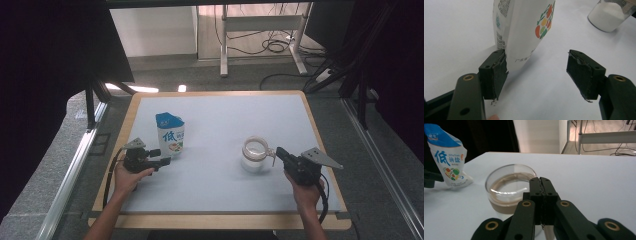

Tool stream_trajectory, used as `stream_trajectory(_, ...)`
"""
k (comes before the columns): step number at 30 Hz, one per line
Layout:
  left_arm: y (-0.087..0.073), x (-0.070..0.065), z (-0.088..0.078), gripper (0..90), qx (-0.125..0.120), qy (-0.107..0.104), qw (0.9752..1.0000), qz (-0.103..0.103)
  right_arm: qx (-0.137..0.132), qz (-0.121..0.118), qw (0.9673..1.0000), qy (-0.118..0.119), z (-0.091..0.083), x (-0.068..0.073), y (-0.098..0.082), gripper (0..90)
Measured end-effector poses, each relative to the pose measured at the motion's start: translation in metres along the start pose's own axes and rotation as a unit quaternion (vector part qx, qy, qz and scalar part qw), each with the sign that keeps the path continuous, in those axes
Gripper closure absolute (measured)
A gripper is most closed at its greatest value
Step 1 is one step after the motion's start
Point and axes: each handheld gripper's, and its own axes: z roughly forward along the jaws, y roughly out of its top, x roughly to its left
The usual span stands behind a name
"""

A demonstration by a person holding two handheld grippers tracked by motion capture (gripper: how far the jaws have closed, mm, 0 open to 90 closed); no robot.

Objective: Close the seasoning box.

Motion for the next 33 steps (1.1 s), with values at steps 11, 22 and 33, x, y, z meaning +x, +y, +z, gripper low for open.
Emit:
stream_trajectory(11,-0.003,0.001,0.001,32.4,-0.001,-0.002,1.0000,-0.003,0.027,0.005,0.9996,-0.008,-0.002,-0.026,-0.019,67.1)
stream_trajectory(22,-0.005,0.001,0.000,32.3,-0.002,-0.004,1.0000,-0.004,0.068,-0.004,0.9975,-0.018,0.008,-0.040,-0.035,46.2)
stream_trajectory(33,-0.008,0.002,0.002,32.3,-0.002,-0.005,1.0000,-0.008,0.076,0.001,0.9968,-0.025,0.010,-0.047,-0.038,44.7)
